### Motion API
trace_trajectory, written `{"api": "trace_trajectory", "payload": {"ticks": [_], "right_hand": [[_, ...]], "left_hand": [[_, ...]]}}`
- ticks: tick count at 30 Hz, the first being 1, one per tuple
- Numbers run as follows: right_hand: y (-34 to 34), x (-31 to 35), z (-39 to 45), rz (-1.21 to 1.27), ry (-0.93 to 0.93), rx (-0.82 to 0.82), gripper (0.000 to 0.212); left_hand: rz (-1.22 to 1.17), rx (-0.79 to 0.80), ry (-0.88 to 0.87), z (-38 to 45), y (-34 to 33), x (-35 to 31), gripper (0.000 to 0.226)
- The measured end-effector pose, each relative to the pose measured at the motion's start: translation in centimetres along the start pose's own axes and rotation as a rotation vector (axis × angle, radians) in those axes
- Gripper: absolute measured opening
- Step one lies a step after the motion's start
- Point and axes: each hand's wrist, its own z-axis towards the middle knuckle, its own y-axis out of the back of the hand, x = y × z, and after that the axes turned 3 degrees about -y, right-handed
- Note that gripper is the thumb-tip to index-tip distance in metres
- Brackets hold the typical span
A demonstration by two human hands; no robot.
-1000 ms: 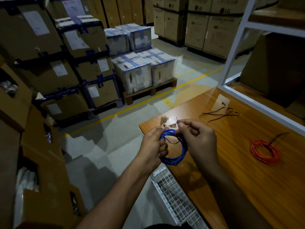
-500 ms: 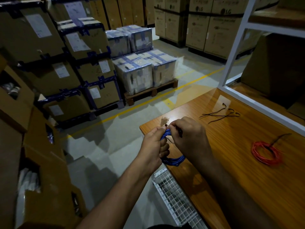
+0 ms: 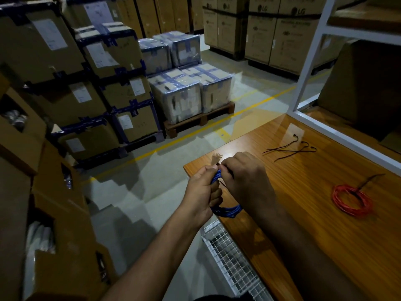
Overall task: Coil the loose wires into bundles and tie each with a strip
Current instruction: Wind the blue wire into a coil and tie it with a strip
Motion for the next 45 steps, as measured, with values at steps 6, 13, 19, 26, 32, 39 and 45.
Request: {"api": "trace_trajectory", "payload": {"ticks": [6, 13, 19, 26, 32, 39, 45], "right_hand": [[0.0, -0.2, -0.1, 0.115, -0.08, 0.067, 0.01], [1.1, -0.3, -0.1, 0.285, -0.179, 0.038, 0.001], [0.9, -0.6, 1.5, 0.657, -0.587, 0.225, 0.024], [1.2, -1.5, 4.2, 0.792, -0.875, 0.671, 0.017], [1.2, -1.6, 4.5, 0.783, -0.803, 0.782, 0.021], [-0.4, -1.2, 5.4, 0.869, -0.946, 0.386, 0.033], [0.6, 0.1, 3.9, 0.866, -0.778, 0.714, 0.036]], "left_hand": [[0.13, -0.016, -0.076, 0.0, 0.5, 0.1, 0.02], [0.29, 0.002, -0.163, -0.2, 0.8, 0.0, 0.019], [0.243, 0.041, -0.152, -0.6, 0.6, -0.4, 0.02], [0.272, 0.077, -0.131, -1.1, 0.8, -0.1, 0.017], [0.249, 0.09, -0.145, -1.3, 1.0, -0.3, 0.019], [0.206, 0.131, -0.117, -2.1, 1.2, -0.5, 0.02], [0.153, 0.108, -0.118, -2.3, 1.6, -1.0, 0.019]]}}
